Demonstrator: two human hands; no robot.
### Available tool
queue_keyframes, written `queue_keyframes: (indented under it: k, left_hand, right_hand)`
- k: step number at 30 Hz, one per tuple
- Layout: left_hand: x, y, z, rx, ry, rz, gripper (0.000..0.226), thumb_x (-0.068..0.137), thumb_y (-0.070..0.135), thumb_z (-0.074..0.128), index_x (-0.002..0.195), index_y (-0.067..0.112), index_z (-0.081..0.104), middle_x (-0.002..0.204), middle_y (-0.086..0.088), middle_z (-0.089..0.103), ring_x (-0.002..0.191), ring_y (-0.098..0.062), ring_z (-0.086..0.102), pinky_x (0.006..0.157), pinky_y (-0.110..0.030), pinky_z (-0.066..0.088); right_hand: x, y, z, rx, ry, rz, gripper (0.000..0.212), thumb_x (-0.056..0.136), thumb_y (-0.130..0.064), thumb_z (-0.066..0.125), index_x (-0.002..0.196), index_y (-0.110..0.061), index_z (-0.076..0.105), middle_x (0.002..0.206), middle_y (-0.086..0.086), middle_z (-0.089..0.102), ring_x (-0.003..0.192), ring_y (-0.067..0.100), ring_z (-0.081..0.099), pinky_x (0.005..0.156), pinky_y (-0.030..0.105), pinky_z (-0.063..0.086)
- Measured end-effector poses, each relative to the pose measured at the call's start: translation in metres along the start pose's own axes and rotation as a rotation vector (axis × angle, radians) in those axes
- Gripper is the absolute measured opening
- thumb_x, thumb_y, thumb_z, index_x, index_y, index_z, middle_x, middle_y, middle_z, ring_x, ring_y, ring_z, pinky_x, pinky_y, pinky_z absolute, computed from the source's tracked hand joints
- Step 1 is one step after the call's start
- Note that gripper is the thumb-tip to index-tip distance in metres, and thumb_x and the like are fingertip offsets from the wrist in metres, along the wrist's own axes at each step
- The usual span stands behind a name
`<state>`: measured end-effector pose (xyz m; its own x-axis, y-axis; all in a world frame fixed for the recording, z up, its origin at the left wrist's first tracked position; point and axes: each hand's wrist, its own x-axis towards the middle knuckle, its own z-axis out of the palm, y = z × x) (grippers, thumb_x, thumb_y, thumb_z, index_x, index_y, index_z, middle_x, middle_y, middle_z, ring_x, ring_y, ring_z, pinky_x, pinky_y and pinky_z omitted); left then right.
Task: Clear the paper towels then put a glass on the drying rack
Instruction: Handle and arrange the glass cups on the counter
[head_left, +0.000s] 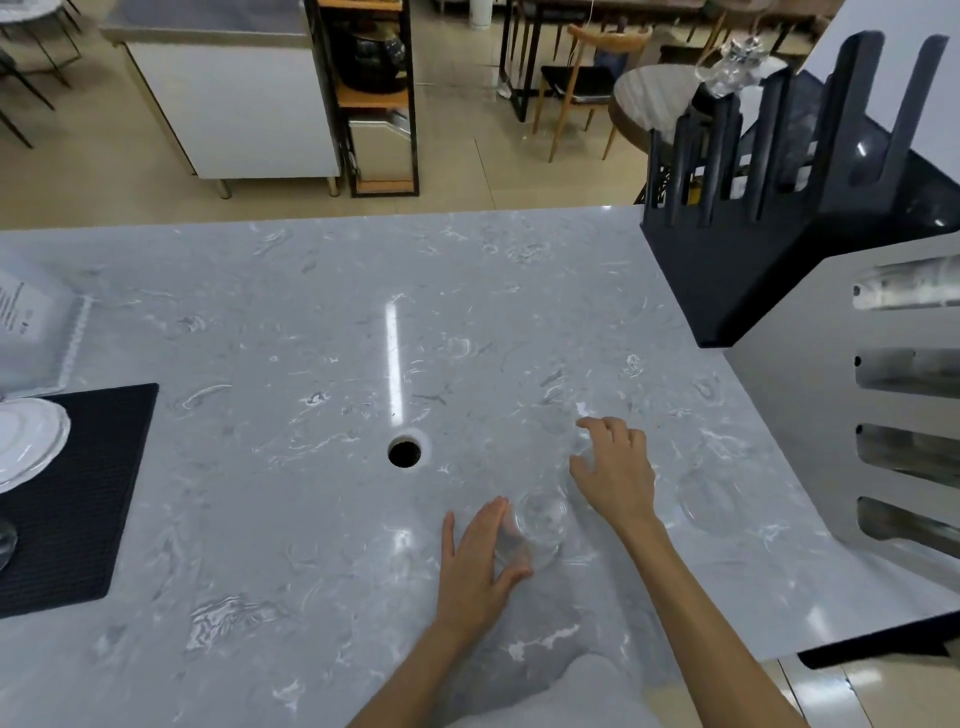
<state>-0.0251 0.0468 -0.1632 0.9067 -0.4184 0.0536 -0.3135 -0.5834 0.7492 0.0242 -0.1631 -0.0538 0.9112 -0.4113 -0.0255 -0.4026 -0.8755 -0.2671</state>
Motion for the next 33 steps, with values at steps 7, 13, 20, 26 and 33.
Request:
queue_keyframes:
  k: [7, 13, 20, 26, 33]
  left_hand:
    - [0.001, 0.003, -0.002, -0.012, 0.007, 0.001, 0.084, 0.09, 0.074, 0.045, 0.153, 0.02, 0.038, 0.154, 0.009, 0.047, 0.146, -0.005, 0.039, 0.126, -0.039, -0.011]
    - [0.0, -0.002, -0.001, 0.0, -0.003, 0.02, 0.083, 0.09, 0.066, 0.058, 0.156, 0.024, 0.032, 0.157, 0.012, 0.045, 0.148, -0.001, 0.034, 0.127, -0.051, -0.004]
    - [-0.002, -0.004, 0.0, 0.012, -0.02, -0.002, 0.096, 0.088, 0.073, 0.055, 0.158, 0.042, -0.004, 0.164, 0.014, 0.028, 0.151, 0.001, 0.027, 0.127, -0.049, -0.004]
    - [-0.006, 0.0, 0.001, 0.158, -0.1, 0.043, 0.078, 0.097, 0.064, 0.043, 0.16, 0.027, 0.018, 0.168, 0.011, 0.02, 0.155, 0.002, 0.008, 0.125, -0.047, -0.013]
    - [-0.003, 0.003, -0.005, -0.049, -0.007, -0.025, 0.098, 0.077, 0.08, 0.061, 0.151, 0.02, 0.039, 0.149, 0.013, 0.051, 0.139, 0.001, 0.046, 0.127, -0.043, -0.007]
  right_hand:
    - [0.02, 0.016, -0.011, 0.162, -0.376, 0.018, 0.075, 0.081, -0.011, 0.059, 0.147, -0.033, 0.031, 0.148, 0.008, 0.024, 0.134, 0.032, 0.021, 0.094, 0.032, 0.035]
    - [-0.014, 0.033, -0.071, 0.996, 0.017, 0.306, 0.055, 0.083, -0.035, 0.076, 0.13, -0.039, 0.046, 0.139, 0.007, 0.036, 0.12, 0.025, 0.055, 0.088, 0.041, 0.058]
    - [-0.103, -0.005, -0.068, 0.79, -0.143, -0.121, 0.058, 0.084, -0.033, 0.075, 0.129, -0.057, 0.046, 0.131, -0.025, 0.036, 0.123, -0.006, 0.046, 0.09, 0.014, 0.048]
    - [-0.117, -0.057, -0.014, 0.304, -0.237, -0.214, 0.068, 0.091, -0.021, 0.062, 0.147, -0.042, 0.032, 0.156, -0.005, 0.018, 0.144, 0.02, 0.022, 0.11, 0.026, 0.039]
    - [-0.061, 0.007, -0.045, 0.355, -0.281, -0.156, 0.072, 0.089, -0.055, 0.057, 0.152, -0.047, 0.023, 0.166, -0.006, 0.016, 0.153, 0.021, 0.003, 0.122, 0.044, 0.012]
